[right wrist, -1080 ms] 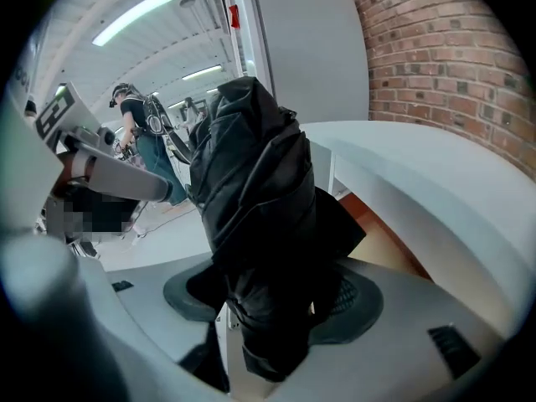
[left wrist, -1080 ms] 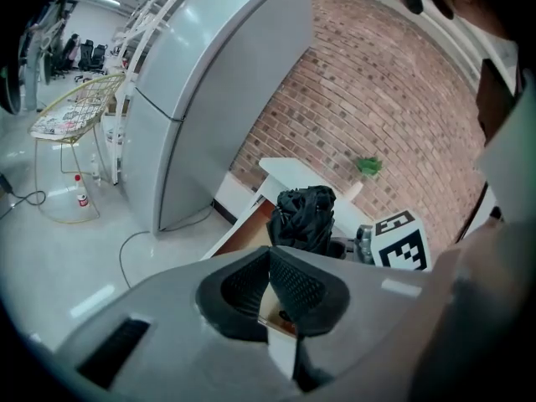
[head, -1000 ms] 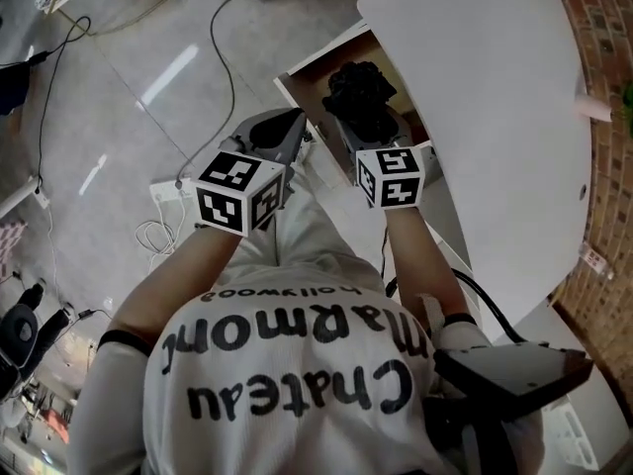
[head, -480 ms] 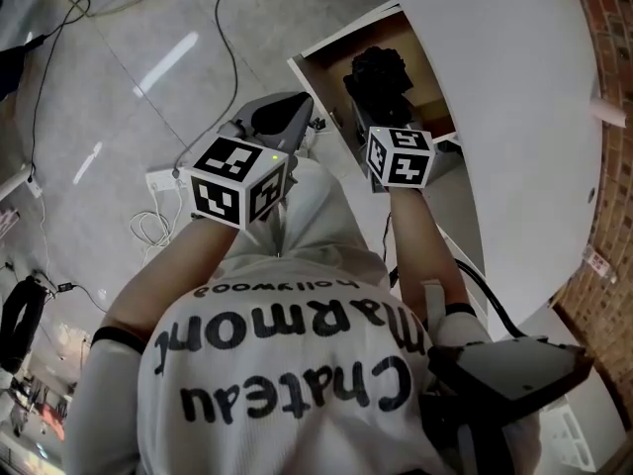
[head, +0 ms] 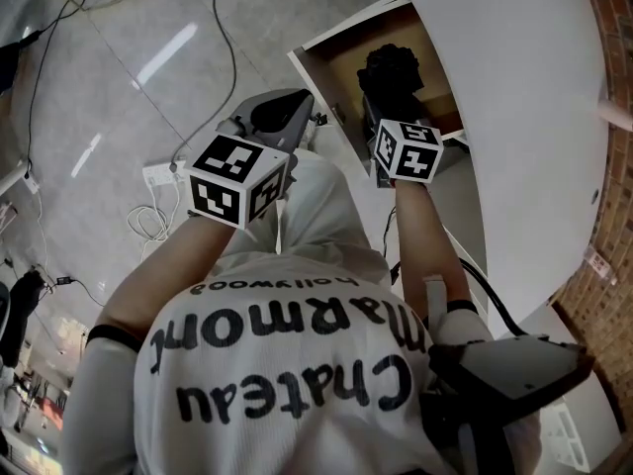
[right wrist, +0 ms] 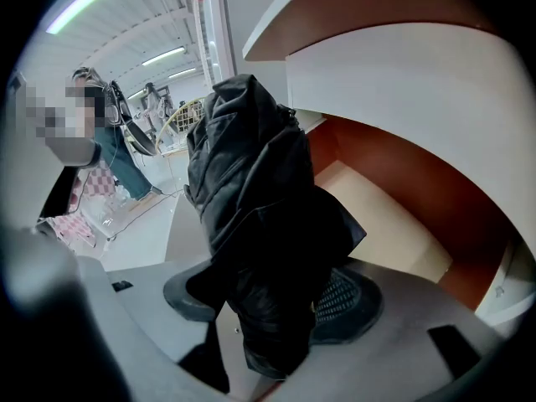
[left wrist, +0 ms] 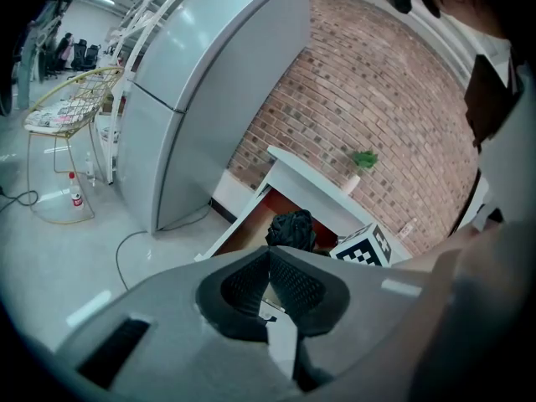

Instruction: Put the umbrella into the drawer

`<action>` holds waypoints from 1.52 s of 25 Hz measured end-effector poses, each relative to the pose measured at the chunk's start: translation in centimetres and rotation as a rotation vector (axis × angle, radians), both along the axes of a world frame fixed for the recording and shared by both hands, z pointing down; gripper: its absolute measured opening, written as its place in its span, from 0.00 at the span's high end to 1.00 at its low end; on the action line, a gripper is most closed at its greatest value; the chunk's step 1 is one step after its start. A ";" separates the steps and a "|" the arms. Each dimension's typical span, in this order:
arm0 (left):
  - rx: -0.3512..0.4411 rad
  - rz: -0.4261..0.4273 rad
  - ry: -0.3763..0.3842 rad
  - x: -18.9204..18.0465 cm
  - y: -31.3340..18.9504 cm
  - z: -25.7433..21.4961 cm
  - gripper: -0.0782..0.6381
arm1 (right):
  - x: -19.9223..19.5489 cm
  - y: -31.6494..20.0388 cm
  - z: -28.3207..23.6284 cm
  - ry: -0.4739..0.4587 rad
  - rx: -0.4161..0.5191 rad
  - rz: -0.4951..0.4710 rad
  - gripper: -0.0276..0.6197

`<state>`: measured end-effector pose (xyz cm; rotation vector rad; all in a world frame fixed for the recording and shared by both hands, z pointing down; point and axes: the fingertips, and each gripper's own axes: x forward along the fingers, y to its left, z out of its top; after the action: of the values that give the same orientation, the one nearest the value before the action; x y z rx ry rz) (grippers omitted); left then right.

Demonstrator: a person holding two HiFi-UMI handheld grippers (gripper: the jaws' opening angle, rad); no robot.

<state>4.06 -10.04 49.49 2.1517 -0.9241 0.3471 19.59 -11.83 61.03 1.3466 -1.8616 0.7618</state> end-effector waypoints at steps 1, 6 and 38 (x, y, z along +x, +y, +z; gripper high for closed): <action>-0.003 -0.003 -0.002 0.1 -0.2 0.2 0.87 | 0.2 -0.1 0.2 -0.002 -0.004 0.006 0.56; -0.011 -0.007 -0.001 0.6 -0.9 0.6 0.87 | 1.1 -0.7 1.0 0.005 -0.026 0.038 0.56; -0.061 -0.034 -0.003 0.4 -2.3 3.9 0.87 | 3.3 -3.9 5.3 0.051 -0.068 0.197 0.56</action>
<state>4.45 -12.37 53.40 2.0785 -0.9393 0.3574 22.86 -15.70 66.29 1.5068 -1.6653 0.8740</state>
